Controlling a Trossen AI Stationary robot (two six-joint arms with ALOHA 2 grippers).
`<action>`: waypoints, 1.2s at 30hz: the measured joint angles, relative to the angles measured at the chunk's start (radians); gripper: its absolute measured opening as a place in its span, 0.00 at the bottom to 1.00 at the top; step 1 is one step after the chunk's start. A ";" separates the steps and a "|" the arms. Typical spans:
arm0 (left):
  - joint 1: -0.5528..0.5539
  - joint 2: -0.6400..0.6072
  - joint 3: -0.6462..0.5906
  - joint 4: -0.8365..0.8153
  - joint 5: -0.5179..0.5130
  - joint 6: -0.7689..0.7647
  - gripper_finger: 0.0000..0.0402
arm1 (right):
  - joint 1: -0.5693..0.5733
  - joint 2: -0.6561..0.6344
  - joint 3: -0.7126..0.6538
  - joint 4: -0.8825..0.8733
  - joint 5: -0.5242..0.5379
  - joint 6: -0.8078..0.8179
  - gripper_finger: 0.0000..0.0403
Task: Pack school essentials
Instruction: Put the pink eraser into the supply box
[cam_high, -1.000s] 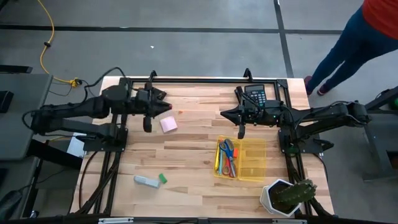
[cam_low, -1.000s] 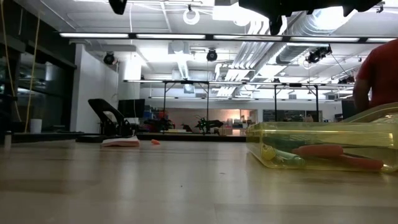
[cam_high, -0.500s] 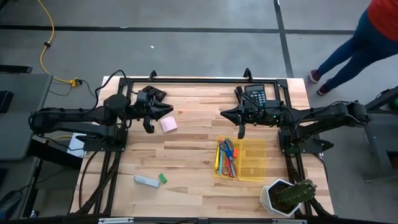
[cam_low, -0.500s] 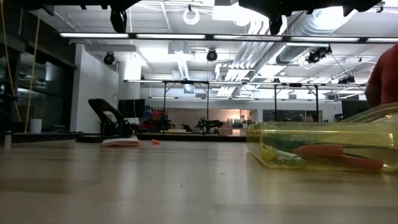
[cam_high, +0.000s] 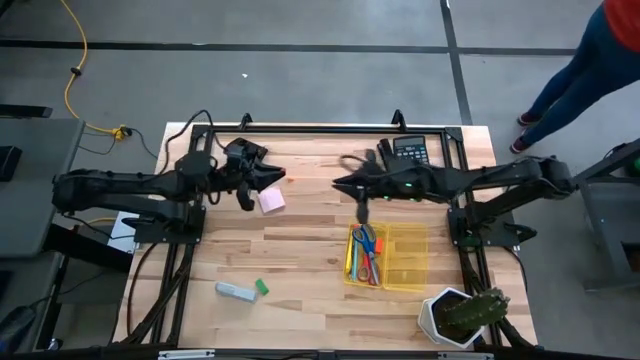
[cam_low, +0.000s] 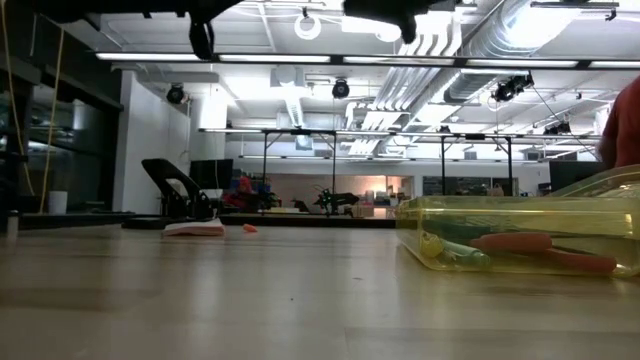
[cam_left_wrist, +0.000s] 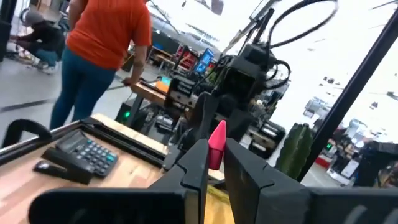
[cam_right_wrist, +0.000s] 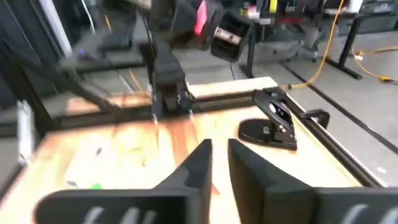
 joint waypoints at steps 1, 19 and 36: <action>-0.004 0.022 0.000 0.022 0.000 -0.010 0.09 | 0.000 0.035 0.046 -0.032 -0.014 -0.025 0.15; -0.011 0.221 0.000 0.223 -0.019 -0.525 0.09 | 0.006 0.367 0.477 -0.184 0.092 -0.449 0.56; -0.011 0.222 0.000 0.261 -0.011 -0.565 0.09 | 0.003 0.367 0.479 -0.183 0.092 -0.404 0.32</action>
